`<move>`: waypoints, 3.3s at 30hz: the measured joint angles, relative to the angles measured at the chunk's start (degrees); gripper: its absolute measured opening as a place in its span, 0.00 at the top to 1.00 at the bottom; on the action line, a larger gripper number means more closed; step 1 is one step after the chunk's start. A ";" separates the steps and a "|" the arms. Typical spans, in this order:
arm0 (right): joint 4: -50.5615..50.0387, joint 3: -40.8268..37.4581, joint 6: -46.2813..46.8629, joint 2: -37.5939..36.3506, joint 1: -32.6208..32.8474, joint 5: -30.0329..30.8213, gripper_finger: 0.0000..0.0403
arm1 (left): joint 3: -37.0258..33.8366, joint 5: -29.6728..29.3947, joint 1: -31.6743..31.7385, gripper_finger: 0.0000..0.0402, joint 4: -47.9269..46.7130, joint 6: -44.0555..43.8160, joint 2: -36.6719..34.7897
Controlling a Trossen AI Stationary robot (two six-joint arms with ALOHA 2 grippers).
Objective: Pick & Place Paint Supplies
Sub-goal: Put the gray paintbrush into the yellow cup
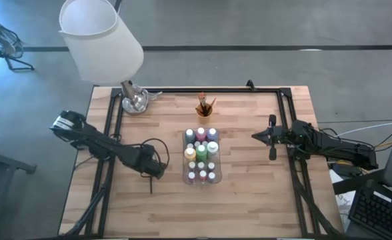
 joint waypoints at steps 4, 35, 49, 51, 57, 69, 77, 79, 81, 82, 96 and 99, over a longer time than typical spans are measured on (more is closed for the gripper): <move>0.00 0.00 0.00 -0.01 -0.01 0.00 0.98 | 0.00 0.03 0.00 0.78 0.37 -0.06 0.02; -0.01 0.00 0.00 -0.02 0.01 0.00 0.98 | -0.04 0.27 0.02 0.99 0.53 1.53 0.11; -0.01 0.00 0.00 0.00 0.01 0.00 0.98 | 1.94 -2.83 0.11 0.99 -0.37 4.72 -1.65; -0.01 0.00 0.00 -0.02 0.00 0.00 0.98 | 2.50 -3.89 0.15 0.99 -0.60 5.53 -2.65; -0.01 0.00 0.00 -0.01 0.00 0.00 0.98 | 3.70 -5.25 0.66 0.99 -0.94 8.01 -3.72; -0.01 0.00 0.00 0.00 0.01 0.00 0.98 | 4.57 -12.85 4.75 0.99 -1.46 15.24 -4.39; 0.01 0.00 0.00 0.00 0.01 0.00 0.98 | 5.27 -18.92 9.84 0.99 -1.54 21.89 -4.61; 0.01 0.00 0.00 0.00 0.00 0.00 0.98 | 5.79 -20.22 11.31 0.99 -1.48 23.97 -4.61; -0.01 0.00 0.00 0.00 0.02 0.00 0.98 | 6.40 -21.33 12.91 0.99 -1.53 26.21 -4.61; -0.01 0.00 0.00 0.00 0.01 0.00 0.98 | 6.71 -21.81 13.68 0.99 -1.47 27.40 -4.61; -0.01 0.00 0.00 0.00 -0.01 0.00 0.98 | 13.33 -31.65 23.18 0.99 0.87 43.87 -4.63; -0.01 0.00 0.00 0.00 0.01 0.00 0.98 | 15.19 -32.03 24.70 0.99 2.66 47.80 -4.63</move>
